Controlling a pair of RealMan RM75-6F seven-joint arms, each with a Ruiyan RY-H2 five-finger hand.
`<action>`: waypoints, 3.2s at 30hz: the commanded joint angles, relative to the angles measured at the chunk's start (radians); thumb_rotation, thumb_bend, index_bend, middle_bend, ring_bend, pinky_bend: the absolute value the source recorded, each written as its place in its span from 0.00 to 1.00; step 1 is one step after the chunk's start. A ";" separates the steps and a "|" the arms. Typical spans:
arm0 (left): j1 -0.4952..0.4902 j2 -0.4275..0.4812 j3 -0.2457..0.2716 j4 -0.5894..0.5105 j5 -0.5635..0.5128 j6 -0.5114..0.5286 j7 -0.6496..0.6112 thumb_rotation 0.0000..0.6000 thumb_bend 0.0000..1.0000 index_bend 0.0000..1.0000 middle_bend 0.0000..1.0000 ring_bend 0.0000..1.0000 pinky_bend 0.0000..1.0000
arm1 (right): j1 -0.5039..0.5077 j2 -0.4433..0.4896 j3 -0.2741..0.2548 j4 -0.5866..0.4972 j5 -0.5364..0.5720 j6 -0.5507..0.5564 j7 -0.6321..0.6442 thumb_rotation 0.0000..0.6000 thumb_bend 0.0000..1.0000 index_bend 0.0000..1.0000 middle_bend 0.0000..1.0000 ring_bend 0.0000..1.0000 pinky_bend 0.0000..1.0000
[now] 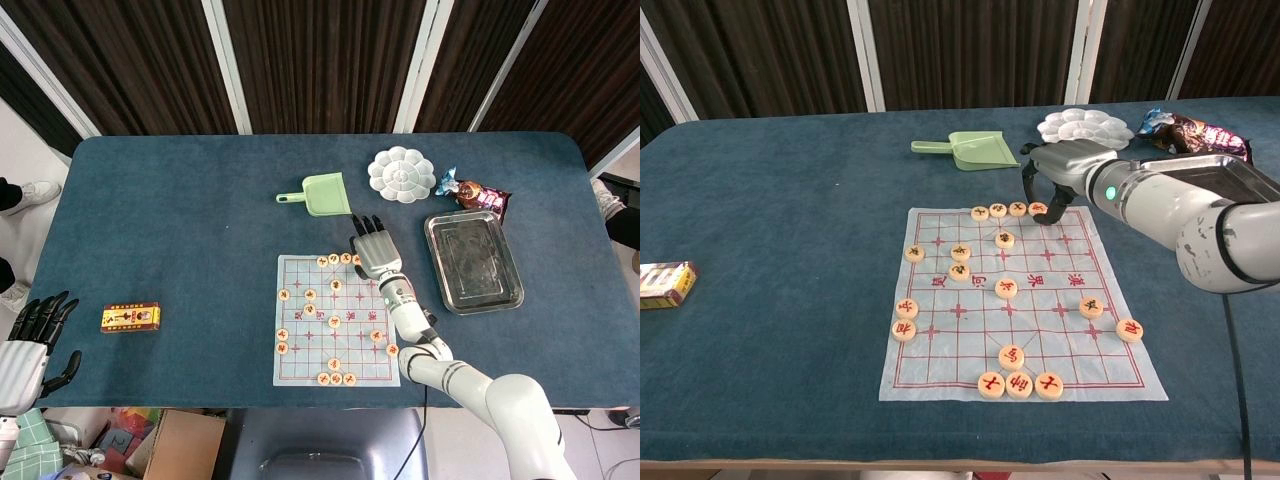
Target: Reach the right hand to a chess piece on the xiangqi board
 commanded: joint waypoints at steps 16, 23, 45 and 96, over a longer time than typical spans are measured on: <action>0.005 0.002 0.001 -0.002 0.007 0.013 -0.003 1.00 0.44 0.00 0.00 0.00 0.00 | -0.119 0.192 -0.107 -0.335 -0.144 0.170 0.010 1.00 0.49 0.65 0.09 0.00 0.00; 0.010 0.000 0.007 -0.007 0.022 0.025 0.009 1.00 0.44 0.00 0.00 0.00 0.00 | -0.170 0.269 -0.186 -0.489 -0.227 0.229 -0.021 1.00 0.49 0.64 0.09 0.00 0.00; 0.018 0.006 0.014 -0.001 0.048 0.053 -0.017 1.00 0.44 0.00 0.00 0.00 0.00 | -0.216 0.268 -0.246 -0.542 -0.298 0.264 -0.064 1.00 0.49 0.64 0.09 0.00 0.00; 0.020 -0.002 0.004 -0.006 0.029 0.048 0.019 1.00 0.44 0.00 0.00 0.00 0.00 | -0.581 0.722 -0.403 -1.044 -0.423 0.660 0.057 1.00 0.43 0.00 0.00 0.00 0.00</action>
